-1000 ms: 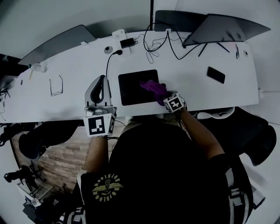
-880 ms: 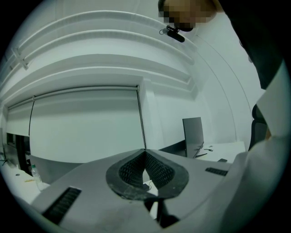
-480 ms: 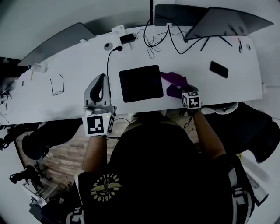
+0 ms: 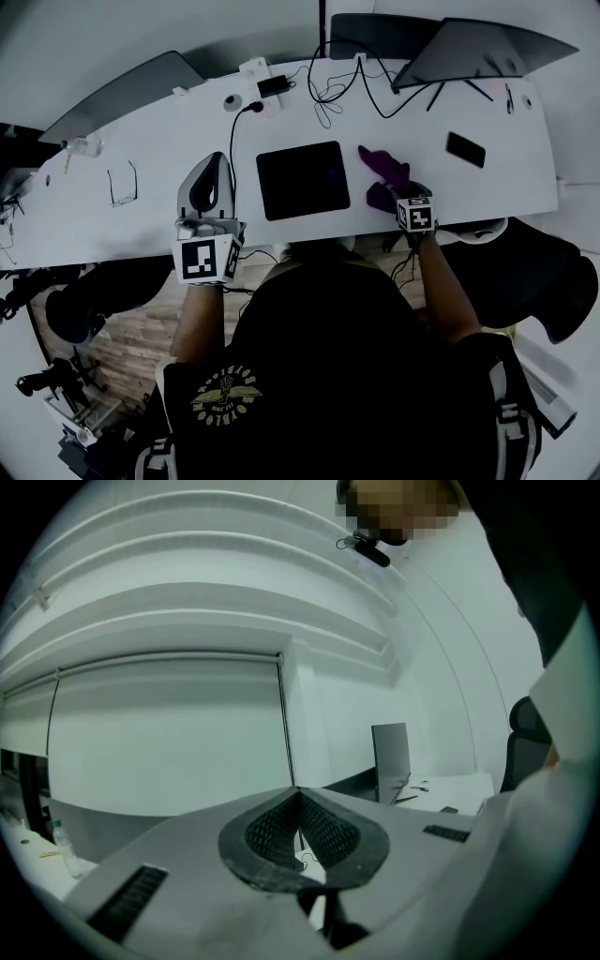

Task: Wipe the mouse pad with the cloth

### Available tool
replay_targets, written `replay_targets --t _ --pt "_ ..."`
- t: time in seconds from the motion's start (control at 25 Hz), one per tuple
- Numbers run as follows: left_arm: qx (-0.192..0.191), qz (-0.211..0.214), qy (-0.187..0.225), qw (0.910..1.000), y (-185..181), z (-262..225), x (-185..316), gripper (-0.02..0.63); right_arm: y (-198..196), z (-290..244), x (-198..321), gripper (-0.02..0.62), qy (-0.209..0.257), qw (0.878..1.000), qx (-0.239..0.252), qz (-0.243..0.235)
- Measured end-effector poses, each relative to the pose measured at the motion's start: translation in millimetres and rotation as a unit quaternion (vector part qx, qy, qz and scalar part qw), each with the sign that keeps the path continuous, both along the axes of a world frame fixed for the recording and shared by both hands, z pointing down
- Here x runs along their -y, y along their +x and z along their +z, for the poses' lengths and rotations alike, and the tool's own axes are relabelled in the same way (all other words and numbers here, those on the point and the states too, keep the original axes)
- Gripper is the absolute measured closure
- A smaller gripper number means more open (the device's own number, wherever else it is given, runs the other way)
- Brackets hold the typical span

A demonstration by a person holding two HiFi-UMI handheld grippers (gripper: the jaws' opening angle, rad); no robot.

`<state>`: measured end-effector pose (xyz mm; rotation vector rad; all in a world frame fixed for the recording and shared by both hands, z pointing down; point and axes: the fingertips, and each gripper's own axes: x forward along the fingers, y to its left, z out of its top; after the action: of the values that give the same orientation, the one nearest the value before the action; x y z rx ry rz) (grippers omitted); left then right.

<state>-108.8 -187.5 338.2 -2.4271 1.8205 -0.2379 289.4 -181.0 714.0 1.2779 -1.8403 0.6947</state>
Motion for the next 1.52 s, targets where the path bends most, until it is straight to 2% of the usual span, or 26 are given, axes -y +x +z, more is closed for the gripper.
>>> replay_targets --t 0.28,0.48,0.64,0.88,1.0,1.32,1.52 --pt "-0.002 -0.008 0.014 0.9999 -19.5 -10.1 -10.2 0.604 -11.7 -56.6 3.3 0.354 0.062 0.998 0.007 -0.008" --pt "-0.007 -0.015 0.026 0.9995 -30.9 -18.7 -16.5 0.604 -33.9 -127.9 12.6 0.354 0.139 0.989 0.041 -0.023" --pt "-0.006 -0.014 0.036 0.9992 -32.8 -27.0 -19.6 0.604 -62.2 -206.4 24.1 0.365 0.229 0.968 0.089 -0.045" --pt "-0.015 -0.013 0.052 0.9984 -33.9 -45.9 -21.6 0.604 -109.1 -332.0 27.9 0.512 0.371 0.911 0.159 -0.083" --pt "-0.019 -0.012 0.059 0.9980 -33.8 -52.3 -22.9 0.604 -124.5 -373.1 22.9 0.591 0.412 0.891 0.167 -0.090" --pt "-0.027 -0.007 0.064 0.9976 -35.0 -58.2 -22.9 0.604 -140.3 -434.7 15.9 0.597 0.454 0.869 0.177 -0.086" --pt "-0.029 0.000 0.059 0.9979 -36.3 -55.9 -18.0 0.604 -141.1 -441.3 17.4 0.597 0.458 0.869 0.171 -0.081"
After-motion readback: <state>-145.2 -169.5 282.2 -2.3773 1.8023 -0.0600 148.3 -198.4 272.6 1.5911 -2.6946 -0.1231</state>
